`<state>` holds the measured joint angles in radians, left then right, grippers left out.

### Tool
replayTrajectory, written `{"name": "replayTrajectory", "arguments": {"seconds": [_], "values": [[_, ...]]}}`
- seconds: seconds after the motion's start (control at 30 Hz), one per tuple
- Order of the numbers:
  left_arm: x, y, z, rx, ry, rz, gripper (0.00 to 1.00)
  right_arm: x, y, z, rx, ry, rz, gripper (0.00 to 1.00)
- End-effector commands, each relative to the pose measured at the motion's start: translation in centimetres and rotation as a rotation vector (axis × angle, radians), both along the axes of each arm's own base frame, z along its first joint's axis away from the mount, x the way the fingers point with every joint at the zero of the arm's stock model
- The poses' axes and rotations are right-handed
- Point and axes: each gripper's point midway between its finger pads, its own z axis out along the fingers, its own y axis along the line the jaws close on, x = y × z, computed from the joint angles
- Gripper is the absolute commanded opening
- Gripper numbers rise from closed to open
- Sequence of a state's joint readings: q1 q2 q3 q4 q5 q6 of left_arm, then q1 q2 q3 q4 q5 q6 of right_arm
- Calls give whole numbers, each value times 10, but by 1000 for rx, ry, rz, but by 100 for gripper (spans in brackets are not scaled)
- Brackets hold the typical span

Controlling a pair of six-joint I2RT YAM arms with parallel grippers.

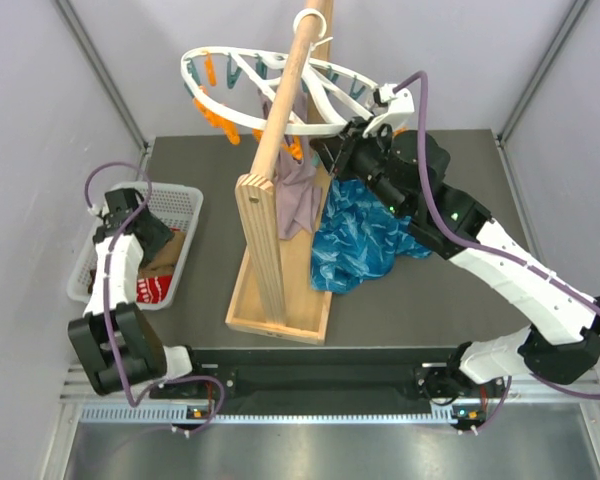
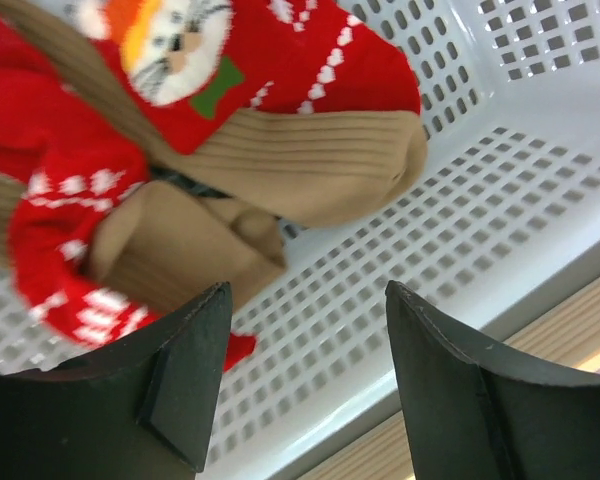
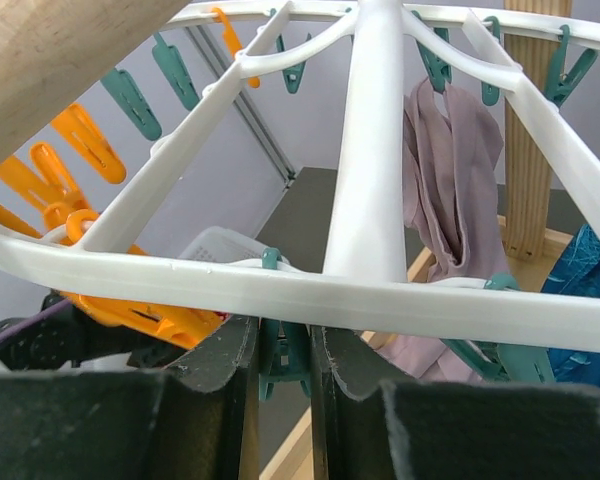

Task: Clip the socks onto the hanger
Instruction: Pick up the sock from the bin.

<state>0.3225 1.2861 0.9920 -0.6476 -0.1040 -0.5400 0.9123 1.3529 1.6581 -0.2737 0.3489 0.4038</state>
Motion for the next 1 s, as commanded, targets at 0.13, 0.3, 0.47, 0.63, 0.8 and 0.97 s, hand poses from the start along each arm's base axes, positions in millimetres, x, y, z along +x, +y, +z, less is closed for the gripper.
{"name": "replayTrajectory", "arguments": {"seconds": [0.13, 0.3, 0.47, 0.63, 0.8, 0.97], "values": [[43, -5, -32, -169, 28, 91, 66, 7, -7, -28, -70, 44, -17, 0], [55, -2, -70, -201, 86, 117, 59, 7, -8, -28, -62, 45, -22, 0], [67, 4, -86, -200, 118, 112, 32, 7, -8, -22, -54, 37, -23, 0], [86, 10, -36, -152, -23, 78, 0, 9, -6, -24, -58, 42, -22, 0], [94, 20, 21, -61, -167, 59, 0, 12, -1, -29, -67, 53, -20, 0], [94, 18, 52, -28, -248, 33, 0, 12, 0, -28, -68, 54, -19, 0]]}}
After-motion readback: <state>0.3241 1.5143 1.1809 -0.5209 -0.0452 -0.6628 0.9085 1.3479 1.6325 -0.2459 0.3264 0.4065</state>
